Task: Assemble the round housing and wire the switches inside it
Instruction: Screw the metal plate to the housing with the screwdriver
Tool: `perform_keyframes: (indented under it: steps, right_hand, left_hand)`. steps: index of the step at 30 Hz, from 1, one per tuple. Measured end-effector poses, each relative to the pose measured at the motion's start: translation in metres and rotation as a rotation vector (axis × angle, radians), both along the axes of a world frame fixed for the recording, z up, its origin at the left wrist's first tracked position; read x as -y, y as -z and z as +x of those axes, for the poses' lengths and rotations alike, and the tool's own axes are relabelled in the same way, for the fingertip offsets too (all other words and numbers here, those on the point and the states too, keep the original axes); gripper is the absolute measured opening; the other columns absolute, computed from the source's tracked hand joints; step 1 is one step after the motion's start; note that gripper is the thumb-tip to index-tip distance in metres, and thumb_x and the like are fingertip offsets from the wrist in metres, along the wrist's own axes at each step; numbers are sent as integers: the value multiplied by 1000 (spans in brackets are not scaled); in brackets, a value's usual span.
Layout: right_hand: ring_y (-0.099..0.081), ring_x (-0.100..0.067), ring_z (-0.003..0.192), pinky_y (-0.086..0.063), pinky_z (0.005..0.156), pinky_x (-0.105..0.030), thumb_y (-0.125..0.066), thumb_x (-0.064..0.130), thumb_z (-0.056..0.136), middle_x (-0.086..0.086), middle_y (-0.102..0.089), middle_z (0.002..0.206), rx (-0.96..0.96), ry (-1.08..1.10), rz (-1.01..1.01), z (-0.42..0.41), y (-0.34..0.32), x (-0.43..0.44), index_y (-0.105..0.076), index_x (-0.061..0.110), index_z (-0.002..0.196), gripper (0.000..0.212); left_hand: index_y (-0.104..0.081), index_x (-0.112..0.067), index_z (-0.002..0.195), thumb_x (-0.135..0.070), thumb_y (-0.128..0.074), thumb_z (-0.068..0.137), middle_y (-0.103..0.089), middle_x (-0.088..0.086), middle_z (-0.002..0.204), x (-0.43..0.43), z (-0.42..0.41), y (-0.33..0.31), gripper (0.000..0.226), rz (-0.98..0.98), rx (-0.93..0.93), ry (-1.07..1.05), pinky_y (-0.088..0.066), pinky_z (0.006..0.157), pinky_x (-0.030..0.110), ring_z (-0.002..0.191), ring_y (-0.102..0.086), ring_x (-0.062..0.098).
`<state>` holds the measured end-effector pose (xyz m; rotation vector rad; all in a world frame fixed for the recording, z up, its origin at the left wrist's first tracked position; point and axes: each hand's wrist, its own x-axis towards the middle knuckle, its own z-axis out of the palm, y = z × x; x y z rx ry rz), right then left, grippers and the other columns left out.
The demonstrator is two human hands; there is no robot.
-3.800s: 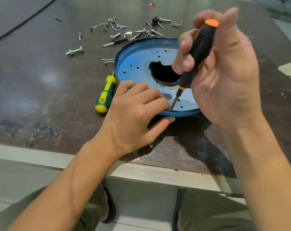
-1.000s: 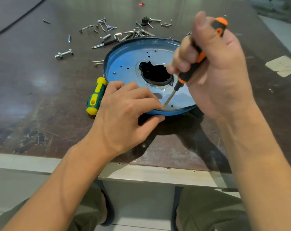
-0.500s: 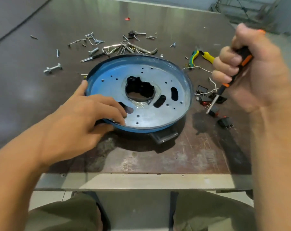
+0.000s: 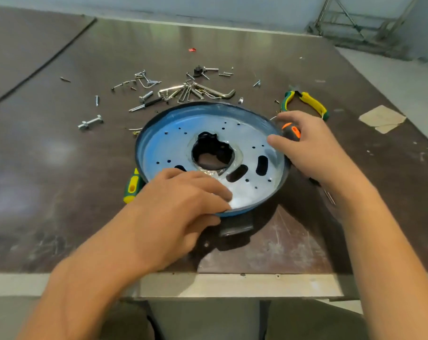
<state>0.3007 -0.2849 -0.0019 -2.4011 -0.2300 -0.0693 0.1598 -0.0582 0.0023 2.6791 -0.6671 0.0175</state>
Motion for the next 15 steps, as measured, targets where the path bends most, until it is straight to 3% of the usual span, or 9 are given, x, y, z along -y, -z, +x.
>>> perform_keyframes:
  steps: [1,3,5,7,9,11,13,15]
  right_hand:
    - [-51,-14,129,-46,97,-35,-69,36,92,5,-56,141,1,14,27,1,2,0,-53,23,142,54]
    - [-59,-14,114,-53,75,-34,-68,40,92,4,-59,132,-7,35,63,2,5,0,-55,24,139,52]
    - [-58,-8,75,-44,48,-23,-69,37,90,2,-61,115,-33,34,86,2,7,-1,-60,26,132,44]
    - [-50,-5,48,-36,35,-21,-67,27,89,-2,-59,97,-103,35,134,3,10,-3,-62,29,127,39]
    - [-47,-6,34,-35,34,-20,-62,18,86,-1,-54,81,-165,34,174,4,12,-5,-63,28,124,39]
    - [-42,-7,33,-35,37,-21,-59,12,84,-2,-50,71,-220,20,234,3,11,-5,-64,24,123,41]
    - [-43,-13,38,-38,40,-25,-58,8,82,-9,-51,67,-268,8,271,3,11,-4,-63,20,126,45]
    - [-46,-14,39,-42,41,-25,-58,7,82,-14,-59,75,-274,24,279,1,11,-4,-60,20,130,49]
  left_hand:
    - [-74,-36,109,-19,-70,88,-61,-27,124,-10,0,-1,28,-7,-28,14,-37,106,37,119,-54,1]
    - [-72,-46,108,-12,-72,86,-56,-36,124,-30,-1,-4,41,-12,-74,-7,-18,118,27,121,-48,-10]
    - [-67,-56,108,-12,-73,84,-49,-42,126,-48,0,-3,50,-7,-108,-51,-3,117,21,123,-40,-18]
    - [-64,-55,111,-16,-78,79,-52,-39,126,-61,2,-4,53,-23,-109,-103,-2,119,27,124,-42,-16]
    - [-65,-50,108,-16,-84,73,-59,-31,122,-67,4,-4,53,-75,-97,-172,-6,121,34,123,-49,-8]
    - [-66,-46,106,-13,-85,71,-62,-25,122,-70,6,-2,51,-80,-51,-210,-8,121,38,127,-51,2]
    - [-65,-45,110,-6,-78,77,-57,-21,130,-69,6,1,53,-51,-37,-238,-4,121,32,138,-40,5]
    - [-57,-50,120,10,-60,80,-44,-23,142,-66,4,0,72,-28,-91,-267,6,118,23,143,-24,-2]
